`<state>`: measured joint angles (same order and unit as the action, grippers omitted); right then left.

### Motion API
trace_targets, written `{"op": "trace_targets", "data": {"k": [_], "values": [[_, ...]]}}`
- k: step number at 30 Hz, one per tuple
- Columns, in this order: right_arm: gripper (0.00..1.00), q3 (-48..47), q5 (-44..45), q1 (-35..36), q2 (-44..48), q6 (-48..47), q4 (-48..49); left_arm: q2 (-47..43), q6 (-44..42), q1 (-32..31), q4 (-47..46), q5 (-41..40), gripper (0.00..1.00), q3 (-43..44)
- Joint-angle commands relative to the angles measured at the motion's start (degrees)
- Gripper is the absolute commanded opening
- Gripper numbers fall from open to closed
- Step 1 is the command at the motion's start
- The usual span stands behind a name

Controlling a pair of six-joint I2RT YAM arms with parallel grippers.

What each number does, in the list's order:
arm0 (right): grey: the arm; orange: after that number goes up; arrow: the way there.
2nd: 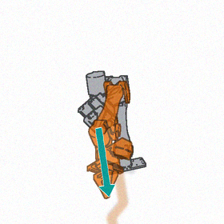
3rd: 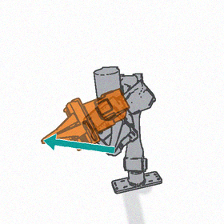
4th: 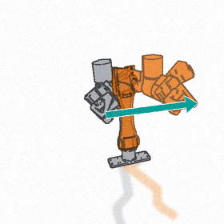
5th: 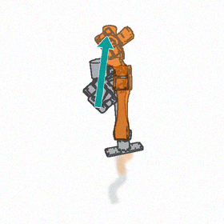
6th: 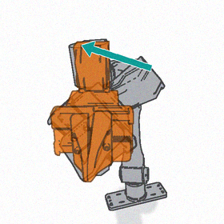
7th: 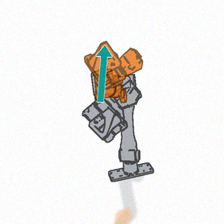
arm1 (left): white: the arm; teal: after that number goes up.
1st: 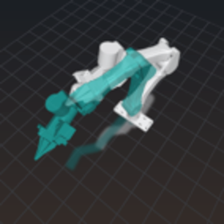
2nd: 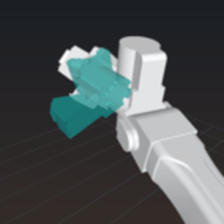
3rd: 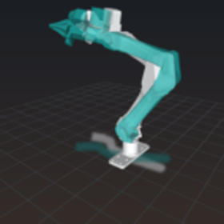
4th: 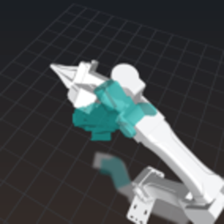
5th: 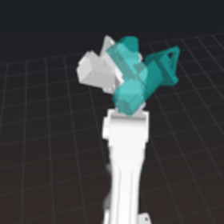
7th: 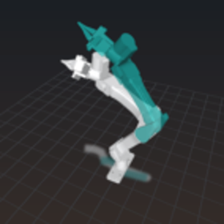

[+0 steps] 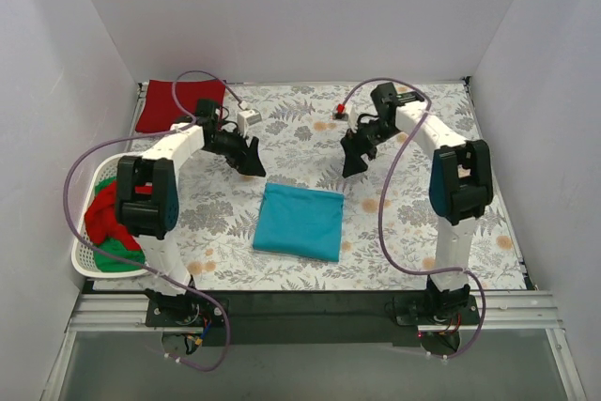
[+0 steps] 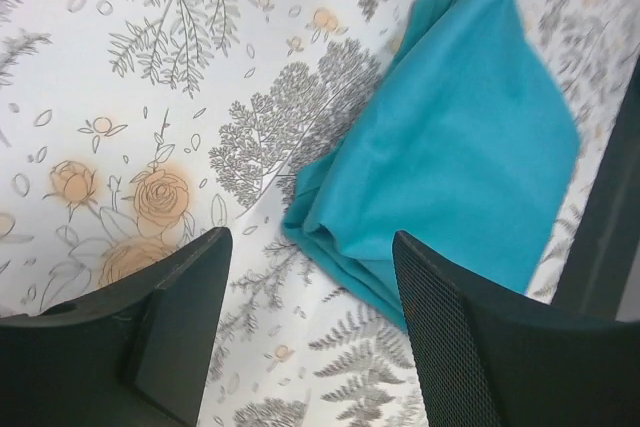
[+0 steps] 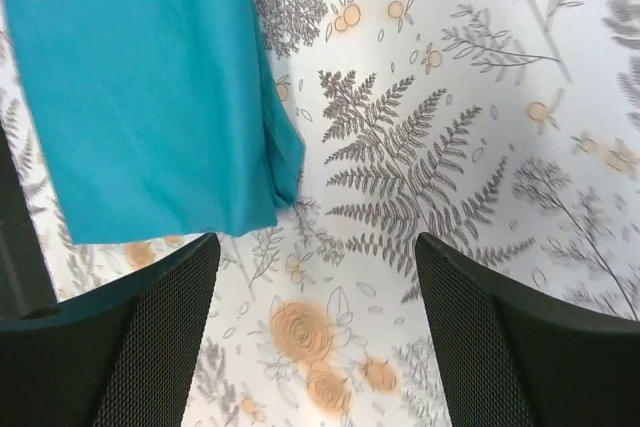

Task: Fold and stack the t-shirts
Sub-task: Fold the tshirt

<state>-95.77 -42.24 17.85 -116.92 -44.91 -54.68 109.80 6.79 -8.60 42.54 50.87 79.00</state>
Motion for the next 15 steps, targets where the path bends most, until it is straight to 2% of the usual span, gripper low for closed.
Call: {"op": "trace_targets", "data": {"k": [1, 2, 4, 5, 6, 7, 9, 10, 11, 15], "values": [[0.84, 0.2, -7.6, -0.2, 8.9, 7.3, -0.7, -12.5, 11.6, -0.4, -5.9, 5.0, 0.64, -3.1], [0.82, 2.9, -9.7, 0.3, 10.6, 10.4, -0.5, -14.0, 13.3, -1.1, -6.6, 5.6, 0.61, -5.4], [0.69, 6.2, -15.1, 1.7, 12.2, 12.3, 1.2, -16.0, 18.7, -3.6, -7.1, 7.5, 0.59, -7.2], [0.6, 9.9, -16.0, 3.9, 13.4, 13.3, 2.3, -16.5, 20.7, -4.7, -8.0, 7.2, 0.57, -9.6], [0.43, 11.0, -16.4, 5.2, 13.6, 15.6, 3.2, -16.7, 23.3, -5.8, -9.8, 7.4, 0.56, -10.7], [0.36, 12.3, -16.8, 6.3, 13.6, 17.6, 4.3, -16.6, 25.4, -7.1, -10.6, 8.0, 0.54, -11.8], [0.28, 14.5, -19.4, 8.3, 12.0, 21.0, 7.2, -15.8, 34.0, -8.1, -15.2, 9.2, 0.48, -14.9], [0.28, 15.1, -20.6, 8.5, 11.2, 22.3, 8.7, -14.7, 36.6, -8.4, -17.0, 9.4, 0.46, -15.6], [0.27, 15.3, -20.8, 8.6, 9.0, 22.9, 10.6, -14.0, 42.7, -8.4, -19.0, 9.1, 0.45, -16.3], [0.14, 13.4, -17.0, 7.6, 1.4, 25.9, 15.5, -8.8, 45.9, -8.2, -27.0, 4.9, 0.41, -15.7]]}}
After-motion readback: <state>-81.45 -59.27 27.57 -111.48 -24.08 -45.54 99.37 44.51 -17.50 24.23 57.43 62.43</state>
